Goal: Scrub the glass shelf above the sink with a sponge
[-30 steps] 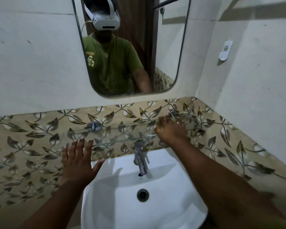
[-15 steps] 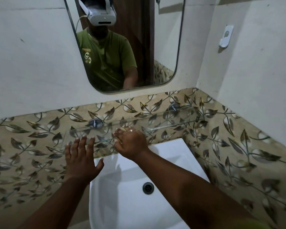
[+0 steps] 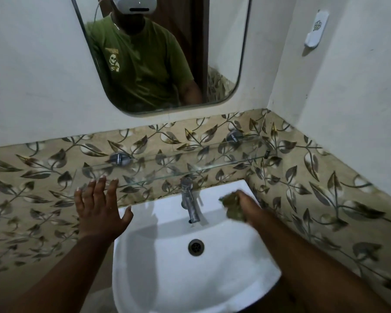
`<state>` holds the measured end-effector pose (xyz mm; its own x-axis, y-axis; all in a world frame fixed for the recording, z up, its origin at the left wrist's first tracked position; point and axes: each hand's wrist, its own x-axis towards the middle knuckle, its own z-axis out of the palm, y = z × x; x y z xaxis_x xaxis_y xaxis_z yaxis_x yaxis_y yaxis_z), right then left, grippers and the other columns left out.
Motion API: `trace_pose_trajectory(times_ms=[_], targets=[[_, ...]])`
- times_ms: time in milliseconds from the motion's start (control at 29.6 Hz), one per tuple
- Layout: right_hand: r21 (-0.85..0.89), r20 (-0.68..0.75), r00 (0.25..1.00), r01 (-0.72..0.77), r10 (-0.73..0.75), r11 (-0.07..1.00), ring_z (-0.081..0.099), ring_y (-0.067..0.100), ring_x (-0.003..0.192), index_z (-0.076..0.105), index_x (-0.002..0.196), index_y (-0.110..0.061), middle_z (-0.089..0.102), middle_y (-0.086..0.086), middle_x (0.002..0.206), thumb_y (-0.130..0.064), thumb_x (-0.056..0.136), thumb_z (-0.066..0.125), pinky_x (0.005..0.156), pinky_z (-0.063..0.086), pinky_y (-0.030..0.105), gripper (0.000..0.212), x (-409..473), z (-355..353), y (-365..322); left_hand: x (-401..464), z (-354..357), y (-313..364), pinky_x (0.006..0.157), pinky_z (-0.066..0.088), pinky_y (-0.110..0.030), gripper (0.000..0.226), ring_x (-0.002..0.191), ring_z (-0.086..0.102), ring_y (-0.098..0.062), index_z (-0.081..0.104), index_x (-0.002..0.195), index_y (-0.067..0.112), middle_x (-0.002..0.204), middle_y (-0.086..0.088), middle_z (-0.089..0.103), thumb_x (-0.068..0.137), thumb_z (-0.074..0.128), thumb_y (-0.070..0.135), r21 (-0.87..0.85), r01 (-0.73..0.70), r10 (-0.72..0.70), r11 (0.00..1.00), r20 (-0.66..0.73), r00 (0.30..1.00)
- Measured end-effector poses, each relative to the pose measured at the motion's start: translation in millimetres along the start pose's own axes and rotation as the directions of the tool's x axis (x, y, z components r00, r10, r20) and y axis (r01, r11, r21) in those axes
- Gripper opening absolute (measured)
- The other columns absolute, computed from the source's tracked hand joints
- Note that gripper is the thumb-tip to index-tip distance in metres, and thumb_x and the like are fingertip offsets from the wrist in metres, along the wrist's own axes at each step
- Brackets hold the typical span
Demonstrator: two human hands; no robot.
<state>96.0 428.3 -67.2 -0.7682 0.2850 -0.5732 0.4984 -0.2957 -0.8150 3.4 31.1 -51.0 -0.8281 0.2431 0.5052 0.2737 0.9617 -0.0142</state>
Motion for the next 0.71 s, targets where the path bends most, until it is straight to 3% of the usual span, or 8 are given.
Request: trace_pose_trajectory(times_ms=[101,202,270,371,405,472,573,708], targets=[[-0.489,-0.105,0.924,0.274,-0.368,0.828,0.048,0.026,0.054,0.064,0.076,-0.009,0.054,0.006,0.06,-0.024,0.103,0.047,0.05,0.035,0.032,0.036,16,-14,-47,-3,0,2,0.121,0.005,-0.058,0.09,0.139,0.035,-0.045,0.042,0.147,0.013,0.149,-0.02,0.041,0.068,0.054,0.056,0.017,-0.002,0.003,1.0,-0.078,0.997],[-0.739,0.097,0.87,0.389,-0.484,0.55,0.071,0.032,0.087,0.072,0.1,-0.013,0.075,0.008,0.092,-0.035,0.102,0.055,0.08,0.058,0.048,0.028,34,-22,-48,-2,8,3,0.121,0.008,-0.059,0.086,0.138,0.037,-0.044,0.045,0.144,0.012,0.147,-0.02,0.045,0.069,0.057,0.054,0.043,0.005,0.002,0.999,-0.169,0.986],[-0.922,0.236,0.884,0.336,-0.404,0.195,0.057,0.032,0.13,0.065,0.133,-0.018,0.061,0.013,0.14,-0.037,0.104,0.05,0.112,0.043,0.056,0.038,47,-26,-24,-5,12,1,0.121,0.01,-0.059,0.085,0.138,0.037,-0.043,0.046,0.144,0.013,0.147,-0.019,0.045,0.071,0.057,0.054,0.071,-0.009,0.025,0.997,-0.221,0.975],[-0.927,0.364,0.83,0.278,-0.423,-0.252,0.026,0.04,0.153,0.035,0.159,-0.016,0.024,0.013,0.168,-0.049,0.107,0.001,0.122,0.026,0.056,0.07,88,-33,18,4,23,-1,0.12,0.014,-0.061,0.081,0.137,0.037,-0.042,0.045,0.144,0.013,0.145,-0.019,0.046,0.076,0.054,0.055,0.098,-0.009,0.037,0.995,-0.281,0.959],[-0.925,0.343,0.856,0.237,-0.387,-0.296,0.012,0.041,0.156,0.015,0.164,-0.018,0.007,0.011,0.171,-0.055,0.1,-0.01,0.125,0.019,0.056,0.078,97,-35,28,6,26,-3,0.12,0.016,-0.061,0.08,0.136,0.037,-0.042,0.045,0.144,0.013,0.144,-0.02,0.046,0.077,0.053,0.055,0.109,-0.011,0.044,0.994,-0.311,0.949],[-0.937,0.285,0.903,0.192,-0.321,-0.291,-0.011,0.039,0.156,-0.009,0.163,-0.026,-0.014,0.003,0.171,-0.063,0.097,0.003,0.127,0.002,0.053,0.076,109,-39,44,7,29,-5,0.119,0.016,-0.061,0.079,0.135,0.037,-0.042,0.045,0.143,0.012,0.143,-0.021,0.046,0.076,0.054,0.054,0.127,-0.018,0.06,0.992,-0.333,0.941],[-0.923,0.315,0.896,0.213,-0.312,-0.32,-0.008,0.035,0.158,-0.003,0.163,-0.034,-0.009,0.0,0.173,-0.067,0.099,0.034,0.124,0.003,0.058,0.081,111,-36,51,0,35,-10,0.119,0.016,-0.061,0.08,0.135,0.036,-0.043,0.045,0.142,0.011,0.142,-0.021,0.045,0.074,0.055,0.052,0.141,-0.02,0.067,0.99,-0.335,0.94],[-0.937,0.287,0.935,0.229,-0.207,-0.266,-0.007,0.034,0.157,-0.006,0.163,-0.034,-0.012,-0.005,0.172,-0.07,0.097,0.037,0.122,0.007,0.065,0.086,100,-36,38,-6,40,-7,0.118,0.015,-0.062,0.084,0.136,0.036,-0.044,0.044,0.143,0.012,0.144,-0.02,0.044,0.072,0.056,0.054,0.13,-0.021,0.057,0.991,-0.278,0.959]])
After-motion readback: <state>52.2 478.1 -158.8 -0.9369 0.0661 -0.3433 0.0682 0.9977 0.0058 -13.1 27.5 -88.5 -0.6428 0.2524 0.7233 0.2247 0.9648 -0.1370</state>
